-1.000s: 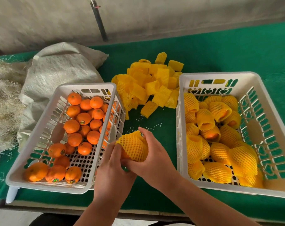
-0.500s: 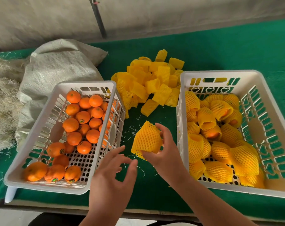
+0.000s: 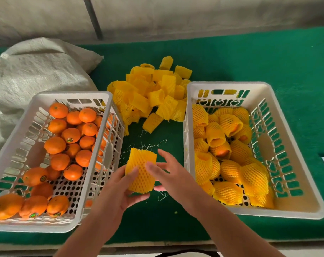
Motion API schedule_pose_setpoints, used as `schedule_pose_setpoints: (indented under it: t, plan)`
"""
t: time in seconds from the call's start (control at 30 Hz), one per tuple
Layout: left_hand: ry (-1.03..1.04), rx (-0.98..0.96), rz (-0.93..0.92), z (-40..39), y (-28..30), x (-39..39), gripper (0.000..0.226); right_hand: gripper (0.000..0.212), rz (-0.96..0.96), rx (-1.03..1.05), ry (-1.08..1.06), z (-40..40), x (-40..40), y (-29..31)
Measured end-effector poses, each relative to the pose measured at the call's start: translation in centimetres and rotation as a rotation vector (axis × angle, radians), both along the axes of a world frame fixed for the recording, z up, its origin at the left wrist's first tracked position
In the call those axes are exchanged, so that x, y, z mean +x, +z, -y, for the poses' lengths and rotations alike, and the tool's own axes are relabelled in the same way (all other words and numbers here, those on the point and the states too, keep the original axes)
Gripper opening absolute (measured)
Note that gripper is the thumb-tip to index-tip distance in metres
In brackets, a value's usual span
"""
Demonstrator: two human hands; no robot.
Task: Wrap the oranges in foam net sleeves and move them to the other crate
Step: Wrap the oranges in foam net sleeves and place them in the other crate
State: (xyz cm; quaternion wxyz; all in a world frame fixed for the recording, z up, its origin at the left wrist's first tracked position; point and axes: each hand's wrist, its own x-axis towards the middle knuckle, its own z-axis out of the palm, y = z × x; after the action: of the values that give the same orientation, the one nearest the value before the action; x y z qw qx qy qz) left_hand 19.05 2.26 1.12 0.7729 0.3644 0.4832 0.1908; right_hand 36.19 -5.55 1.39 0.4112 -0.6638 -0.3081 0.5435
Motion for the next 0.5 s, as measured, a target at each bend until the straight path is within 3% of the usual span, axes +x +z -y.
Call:
schedule_pose_setpoints:
  t: [0.07,0.17,0.23,0.33,0.5]
  plan:
    - [-0.168,0.068,0.017,0.1,0.6,0.1,0.059,0.076,-0.087,0.001,-0.104,-0.2,0.1,-0.1]
    - [-0.352,0.278,-0.063,-0.8,1.5,-0.7,0.054,0.061,-0.182,0.006,-0.269,0.6,1.6,0.2]
    - [-0.370,0.571,-0.297,-2.0,1.1,-2.0,0.039,0.053,-0.254,0.078,-0.330,1.7,3.5,0.5]
    - [-0.534,1.096,-0.871,-3.6,-1.2,-4.7,0.044,0.078,-0.179,0.107,-0.521,3.0,7.7,0.9]
    - [-0.775,1.328,-1.024,-3.9,-5.8,-8.1,0.038,0.088,0.059,-0.007,-0.825,4.5,16.4,-1.7]
